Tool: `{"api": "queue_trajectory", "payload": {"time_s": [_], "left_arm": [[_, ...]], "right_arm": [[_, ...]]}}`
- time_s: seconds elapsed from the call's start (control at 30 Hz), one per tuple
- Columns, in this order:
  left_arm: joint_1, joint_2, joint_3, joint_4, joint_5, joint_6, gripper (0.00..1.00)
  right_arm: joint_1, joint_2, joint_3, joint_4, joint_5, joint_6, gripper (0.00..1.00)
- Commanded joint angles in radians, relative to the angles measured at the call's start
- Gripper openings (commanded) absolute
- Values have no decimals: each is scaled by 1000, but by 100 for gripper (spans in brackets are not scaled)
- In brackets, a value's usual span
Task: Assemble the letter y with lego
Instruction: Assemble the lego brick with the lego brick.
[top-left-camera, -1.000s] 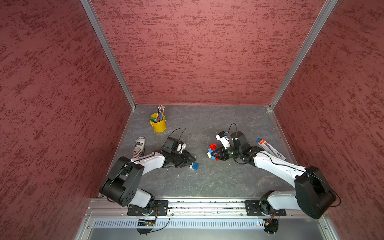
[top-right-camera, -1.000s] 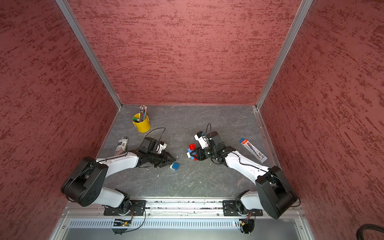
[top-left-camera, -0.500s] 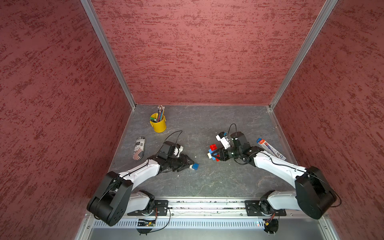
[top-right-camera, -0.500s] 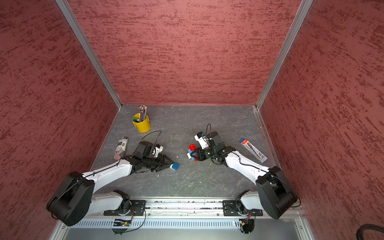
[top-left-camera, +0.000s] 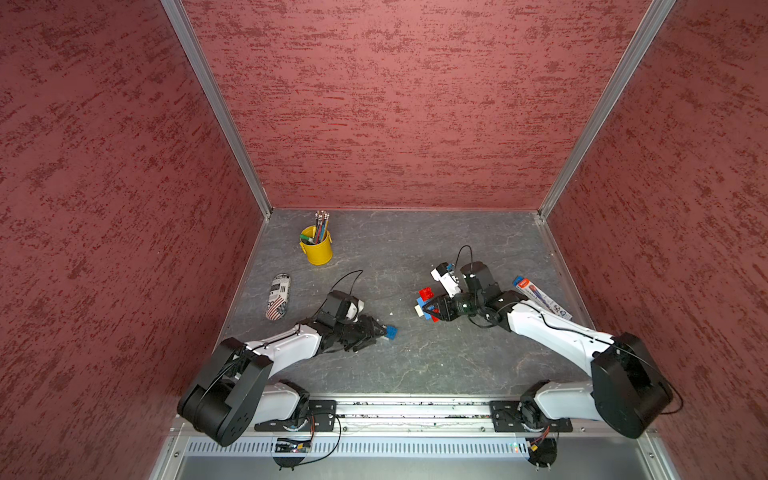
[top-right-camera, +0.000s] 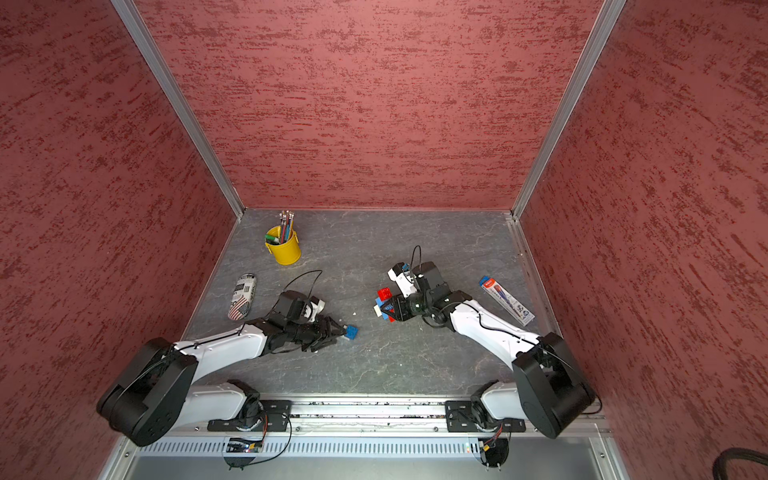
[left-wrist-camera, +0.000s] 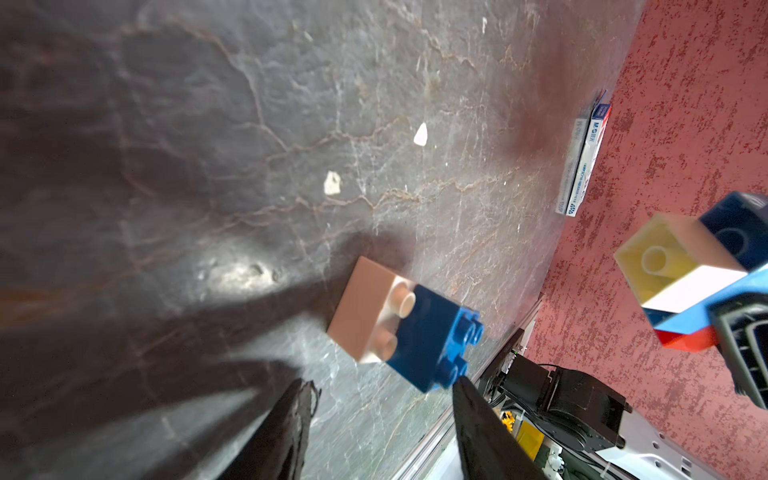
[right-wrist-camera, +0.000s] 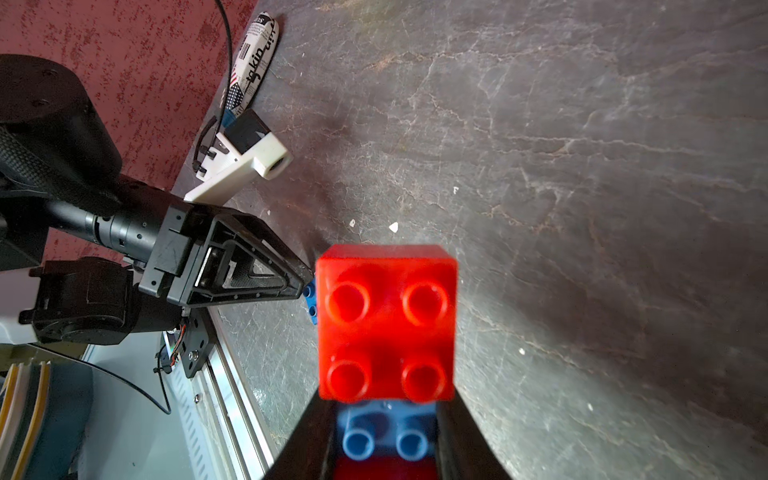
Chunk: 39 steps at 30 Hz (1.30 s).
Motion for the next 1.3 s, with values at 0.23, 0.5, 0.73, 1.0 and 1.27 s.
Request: {"api": "queue_trajectory", "payload": {"time_s": [0.23, 0.5, 0.73, 1.0, 1.27], "left_arm": [[-2, 32, 10, -17, -37, 31, 55], [-3, 46, 1, -71, -60, 55, 51], [-1, 49, -9, -77, -63, 59, 50], [0, 46, -7, -89, -67, 63, 50], [3, 44, -10, -96, -72, 70, 50]], "right_arm": [[4, -4, 24, -7, 25, -13, 28], [45, 8, 84, -91, 89, -49, 28], [119, 46, 169, -195, 185, -102, 27], [244, 98, 244, -264, 324, -165, 27], [364, 173, 279, -282, 417, -279, 27]]}}
